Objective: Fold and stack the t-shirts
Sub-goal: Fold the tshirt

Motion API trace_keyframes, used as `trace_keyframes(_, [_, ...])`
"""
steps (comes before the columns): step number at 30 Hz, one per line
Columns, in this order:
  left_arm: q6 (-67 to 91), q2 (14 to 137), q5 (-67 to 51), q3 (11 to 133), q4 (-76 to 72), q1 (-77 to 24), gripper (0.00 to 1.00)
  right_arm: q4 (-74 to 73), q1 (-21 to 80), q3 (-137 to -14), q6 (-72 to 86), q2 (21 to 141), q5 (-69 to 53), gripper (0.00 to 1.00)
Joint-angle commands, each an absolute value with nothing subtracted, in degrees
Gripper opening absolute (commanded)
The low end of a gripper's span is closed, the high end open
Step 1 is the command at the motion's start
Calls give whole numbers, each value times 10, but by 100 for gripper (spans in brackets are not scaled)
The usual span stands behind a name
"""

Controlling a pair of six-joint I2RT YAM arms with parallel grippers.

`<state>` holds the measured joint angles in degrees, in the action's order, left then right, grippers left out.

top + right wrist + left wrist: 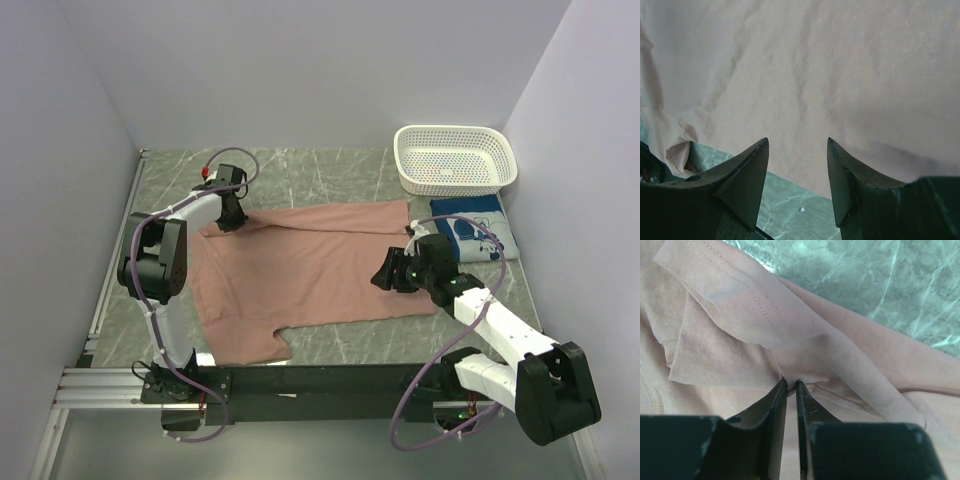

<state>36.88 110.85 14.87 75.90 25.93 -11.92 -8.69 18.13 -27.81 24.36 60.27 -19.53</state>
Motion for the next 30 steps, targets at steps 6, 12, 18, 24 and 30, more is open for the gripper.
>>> trace_keyframes(6, [378, 1085, 141, 766, 253, -118, 8, -86, 184, -280, 234, 601, -192, 57])
trace_keyframes(12, [402, 1046, 151, 764, 294, -131, 1, -90, 185, -280, 236, 594, -193, 57])
trace_keyframes(18, [458, 998, 201, 778, 392, -196, 1, -98, 184, -287, 231, 582, -198, 57])
trace_keyframes(24, [525, 952, 199, 745, 461, -267, 1, -101, 184, -288, 223, 579, -214, 57])
trace_keyframes(30, [577, 911, 192, 692, 480, -337, 3, -93, 185, -289, 216, 589, -245, 57])
